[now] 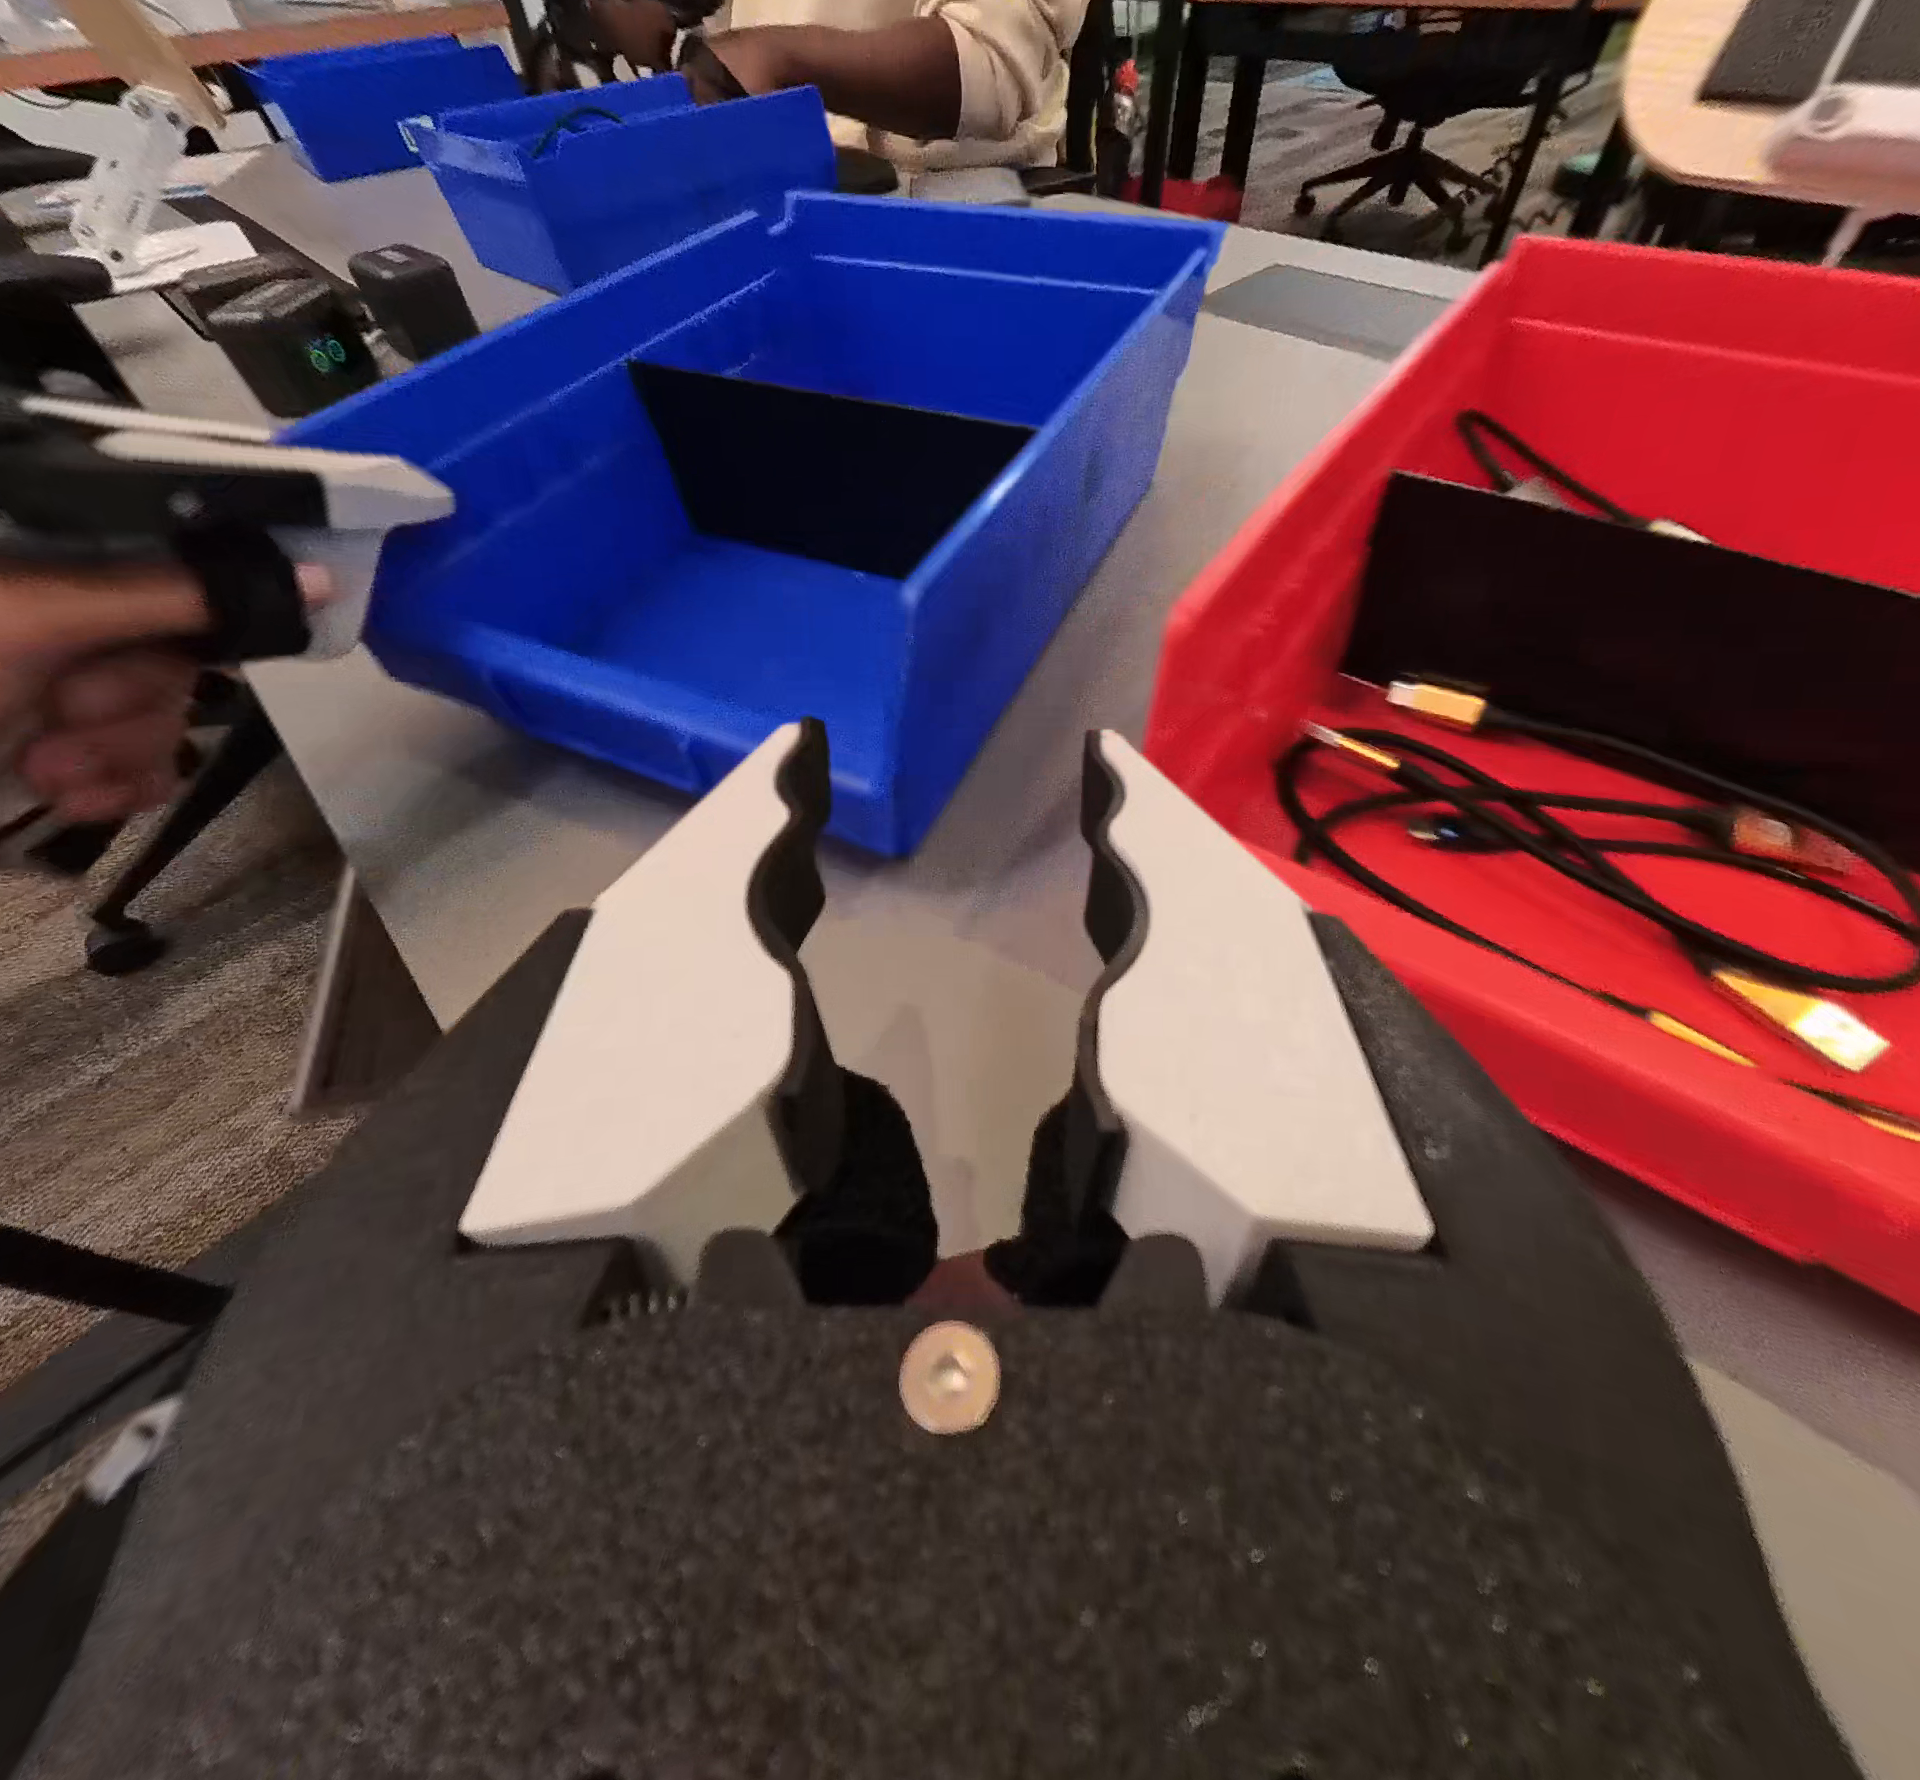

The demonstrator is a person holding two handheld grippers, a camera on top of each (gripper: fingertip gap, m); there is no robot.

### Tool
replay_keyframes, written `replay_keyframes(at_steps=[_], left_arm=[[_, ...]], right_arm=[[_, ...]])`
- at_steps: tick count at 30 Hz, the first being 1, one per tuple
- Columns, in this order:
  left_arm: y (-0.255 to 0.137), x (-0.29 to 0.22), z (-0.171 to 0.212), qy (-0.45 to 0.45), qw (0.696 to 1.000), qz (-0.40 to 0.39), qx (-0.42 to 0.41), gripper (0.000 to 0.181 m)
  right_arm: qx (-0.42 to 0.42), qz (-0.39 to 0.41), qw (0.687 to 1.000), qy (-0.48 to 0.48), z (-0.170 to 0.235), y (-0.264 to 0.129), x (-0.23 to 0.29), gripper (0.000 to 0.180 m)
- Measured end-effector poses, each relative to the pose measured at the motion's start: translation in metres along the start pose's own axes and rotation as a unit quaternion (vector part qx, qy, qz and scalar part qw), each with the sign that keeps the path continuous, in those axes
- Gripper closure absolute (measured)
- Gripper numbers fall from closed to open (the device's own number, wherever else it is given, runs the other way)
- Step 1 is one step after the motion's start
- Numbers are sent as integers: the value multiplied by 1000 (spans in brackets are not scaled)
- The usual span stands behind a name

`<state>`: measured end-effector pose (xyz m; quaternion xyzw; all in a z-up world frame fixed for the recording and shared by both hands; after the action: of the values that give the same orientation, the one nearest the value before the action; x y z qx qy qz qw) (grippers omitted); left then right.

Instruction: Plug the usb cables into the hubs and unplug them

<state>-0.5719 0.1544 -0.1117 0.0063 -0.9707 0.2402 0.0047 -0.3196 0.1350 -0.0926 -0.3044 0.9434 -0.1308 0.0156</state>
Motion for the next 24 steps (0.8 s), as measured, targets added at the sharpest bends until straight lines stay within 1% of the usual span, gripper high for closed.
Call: replay_keyframes(at_steps=[2, 3, 4, 5, 6, 7, 10, 14, 18, 21, 24], left_arm=[[-12, -1, 6, 3, 1000, -8, 2, 176], [-17, -1, 9, 7, 1000, -12, 3, 176], [-22, -1, 12, 11, 1000, -16, 3, 176], [-26, -1, 14, 14, 1000, -17, 2, 176], [-29, -2, 15, 14, 1000, -14, 0, 176], [-32, -2, 17, 10, 1000, -8, -1, 176], [-41, -1, 17, -2, 1000, -1, -12, 176], [-60, -2, 1, 7, 998, -14, -55, 177], [-81, -20, -28, 34, 991, -27, -128, 177], [-93, -47, -58, 47, 983, -20, -174, 176], [-88, -90, -85, 48, 982, 7, -182, 176]], right_arm=[[17, 21, 1000, -4, 3, 21, 11, 132], [28, 36, 999, -5, 6, 31, 14, 136], [34, 52, 998, -3, 9, 39, 15, 148], [37, 54, 998, 1, 10, 45, 17, 154], [45, 53, 998, 7, 12, 51, 19, 165], [53, 56, 997, 12, 14, 55, 20, 169], [43, 54, 998, -4, 7, 56, 22, 173], [0, 48, 999, -23, -9, 43, 28, 173], [-65, 79, 993, -53, -41, 19, 17, 174], [-106, 108, 987, -56, -70, -5, -6, 175], [-133, 154, 977, -55, -95, -38, -45, 175]])
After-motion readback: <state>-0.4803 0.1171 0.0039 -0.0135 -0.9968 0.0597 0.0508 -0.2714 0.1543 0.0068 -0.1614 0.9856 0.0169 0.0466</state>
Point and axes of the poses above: each gripper's, where its closed fingertips meet, y out along the fingers, z out of its underside, x = y × z across the jaws, the point moved 4 cm from there along -y, back along the fingers, and after that the axes turned 1 degree about -x, right-handed, at the moved point
